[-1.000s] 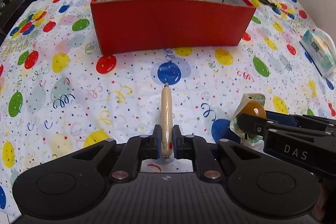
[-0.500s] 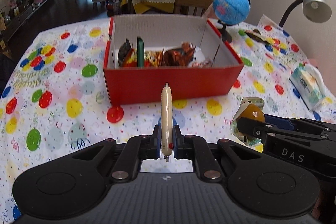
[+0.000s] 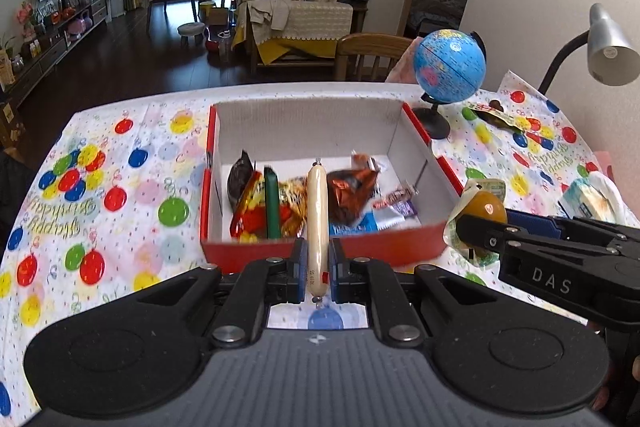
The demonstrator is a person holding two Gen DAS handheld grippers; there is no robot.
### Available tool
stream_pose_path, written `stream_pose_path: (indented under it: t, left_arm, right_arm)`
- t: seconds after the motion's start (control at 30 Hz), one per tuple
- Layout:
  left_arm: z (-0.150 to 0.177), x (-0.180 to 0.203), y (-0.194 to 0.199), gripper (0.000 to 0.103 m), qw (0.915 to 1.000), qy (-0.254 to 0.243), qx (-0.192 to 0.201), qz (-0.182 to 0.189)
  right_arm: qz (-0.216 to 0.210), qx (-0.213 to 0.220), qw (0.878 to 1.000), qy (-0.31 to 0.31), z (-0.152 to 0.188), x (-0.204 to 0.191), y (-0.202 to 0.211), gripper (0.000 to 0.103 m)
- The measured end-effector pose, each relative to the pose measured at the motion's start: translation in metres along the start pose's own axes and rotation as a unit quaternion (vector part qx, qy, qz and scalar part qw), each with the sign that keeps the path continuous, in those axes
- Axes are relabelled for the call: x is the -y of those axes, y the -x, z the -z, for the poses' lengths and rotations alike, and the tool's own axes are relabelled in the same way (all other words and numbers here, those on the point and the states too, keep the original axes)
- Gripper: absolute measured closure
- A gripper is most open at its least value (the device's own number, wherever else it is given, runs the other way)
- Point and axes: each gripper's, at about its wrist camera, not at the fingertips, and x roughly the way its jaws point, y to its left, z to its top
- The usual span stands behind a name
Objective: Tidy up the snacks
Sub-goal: 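Carry the sausage stick and wrapped brown candy over the red box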
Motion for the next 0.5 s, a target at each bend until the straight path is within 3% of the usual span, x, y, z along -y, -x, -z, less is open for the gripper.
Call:
stream_pose_path:
  t: [0.5]
  left_arm:
    - [-0.048,0.002,-0.091,0.092,0.9986,0.007,-0.044,-0.03]
  right_arm:
    - [0.002,-0.037,0.999,0.007,-0.033,0.029,-0.088,0.064]
